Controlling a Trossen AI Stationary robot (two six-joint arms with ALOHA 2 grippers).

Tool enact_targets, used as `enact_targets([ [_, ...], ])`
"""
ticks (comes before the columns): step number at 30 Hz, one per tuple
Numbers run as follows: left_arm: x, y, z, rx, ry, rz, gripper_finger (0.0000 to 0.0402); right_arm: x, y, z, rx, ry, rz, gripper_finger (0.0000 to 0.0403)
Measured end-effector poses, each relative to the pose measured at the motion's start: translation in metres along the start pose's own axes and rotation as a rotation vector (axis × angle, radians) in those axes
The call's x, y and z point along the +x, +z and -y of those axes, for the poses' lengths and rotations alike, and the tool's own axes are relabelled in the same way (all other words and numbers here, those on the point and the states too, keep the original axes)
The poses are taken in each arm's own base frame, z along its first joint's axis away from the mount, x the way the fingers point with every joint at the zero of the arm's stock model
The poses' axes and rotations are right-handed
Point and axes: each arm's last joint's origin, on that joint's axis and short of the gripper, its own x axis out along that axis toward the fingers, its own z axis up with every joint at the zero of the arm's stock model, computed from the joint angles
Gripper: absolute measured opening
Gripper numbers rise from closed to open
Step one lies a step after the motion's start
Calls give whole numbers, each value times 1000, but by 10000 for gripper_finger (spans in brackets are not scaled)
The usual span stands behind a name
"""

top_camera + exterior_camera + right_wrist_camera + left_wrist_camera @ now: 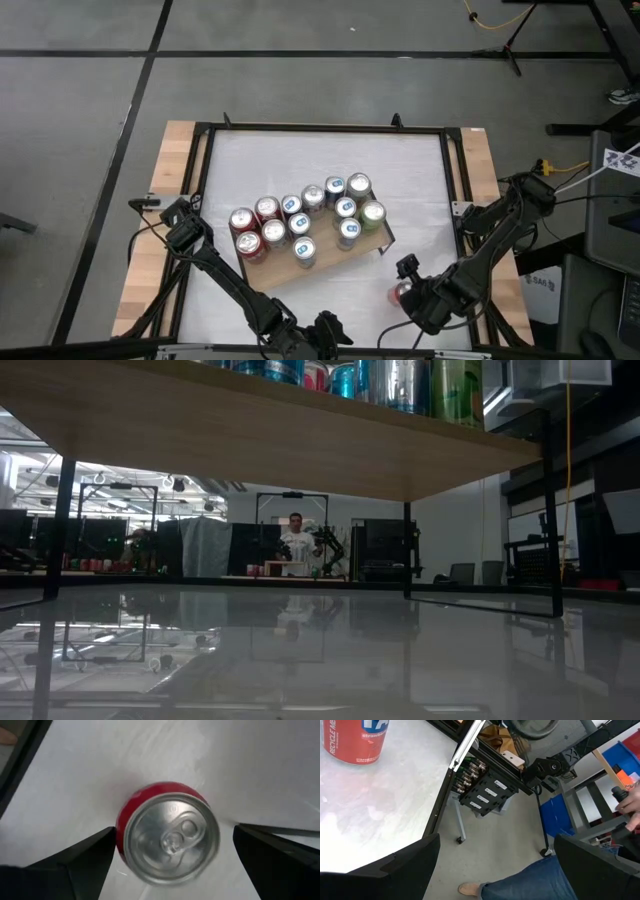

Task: Place canned beverage on shelf
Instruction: Put the red soda can on the shelf

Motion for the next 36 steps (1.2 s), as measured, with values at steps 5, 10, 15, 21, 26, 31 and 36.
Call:
enact_targets([
  [5,0,0,0,4,0,0,387,12,-5,-2,-1,26,-11,390],
  [10,0,0,0,4,-4,3,387,20,-9,-4,-1,53,-9,390],
  [15,0,0,0,4,-4,3,387,22,-6,-5,13,61,24,390],
  [21,0,0,0,4,-4,3,387,22,-6,-5,13,63,24,390],
  [26,1,2,0,2,-2,5,387,22,-6,-5,38,63,23,390],
  [31,3,8,-4,-35,-2,21,387,22,-6,-5,60,71,19,371],
  [36,6,16,-5,-62,-22,52,387,22,-6,-5,59,77,18,314],
])
